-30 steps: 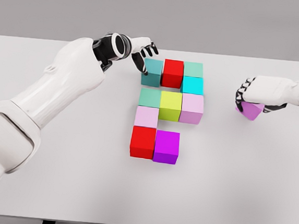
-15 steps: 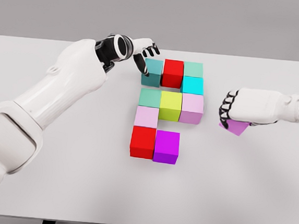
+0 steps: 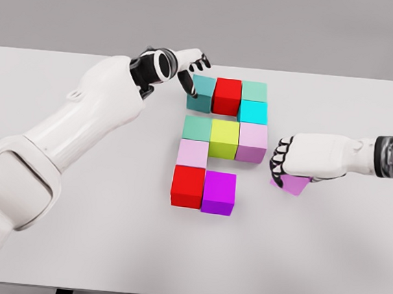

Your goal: Assemble the squares on the desktop into the number 2

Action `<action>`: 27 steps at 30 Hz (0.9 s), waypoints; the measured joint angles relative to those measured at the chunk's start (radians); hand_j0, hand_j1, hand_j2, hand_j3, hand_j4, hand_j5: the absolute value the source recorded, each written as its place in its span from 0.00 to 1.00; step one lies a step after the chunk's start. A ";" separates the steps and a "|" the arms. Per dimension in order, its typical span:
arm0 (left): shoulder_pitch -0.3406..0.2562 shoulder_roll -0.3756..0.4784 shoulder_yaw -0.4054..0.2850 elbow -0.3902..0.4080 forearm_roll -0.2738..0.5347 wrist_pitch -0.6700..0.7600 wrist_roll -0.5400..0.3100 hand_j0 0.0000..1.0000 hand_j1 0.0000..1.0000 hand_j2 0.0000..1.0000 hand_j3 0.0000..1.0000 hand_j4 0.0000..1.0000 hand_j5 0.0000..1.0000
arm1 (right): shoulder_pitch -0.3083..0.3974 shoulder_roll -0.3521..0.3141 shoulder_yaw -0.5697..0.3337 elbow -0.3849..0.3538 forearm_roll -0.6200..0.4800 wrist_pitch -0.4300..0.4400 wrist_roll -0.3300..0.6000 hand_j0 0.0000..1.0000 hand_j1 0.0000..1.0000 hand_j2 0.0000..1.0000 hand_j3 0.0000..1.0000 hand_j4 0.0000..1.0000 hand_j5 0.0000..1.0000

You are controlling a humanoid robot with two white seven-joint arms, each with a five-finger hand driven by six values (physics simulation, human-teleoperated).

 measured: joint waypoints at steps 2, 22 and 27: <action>-0.002 0.004 0.000 -0.003 0.001 -0.006 -0.001 0.91 0.91 0.91 0.91 0.91 0.91 | -0.002 0.000 0.010 0.000 -0.012 0.000 0.000 0.46 0.46 0.46 0.46 0.46 0.46; -0.002 0.317 -0.105 -0.007 0.056 -0.455 -0.188 1.00 1.00 1.00 1.00 1.00 1.00 | 0.012 -0.038 -0.040 0.023 -0.089 0.000 0.000 1.00 1.00 1.00 1.00 1.00 1.00; -0.002 0.316 -0.144 -0.008 0.054 -0.468 -0.199 1.00 1.00 1.00 1.00 1.00 1.00 | 0.051 -0.071 -0.104 0.193 -0.124 0.000 0.000 1.00 1.00 1.00 1.00 1.00 1.00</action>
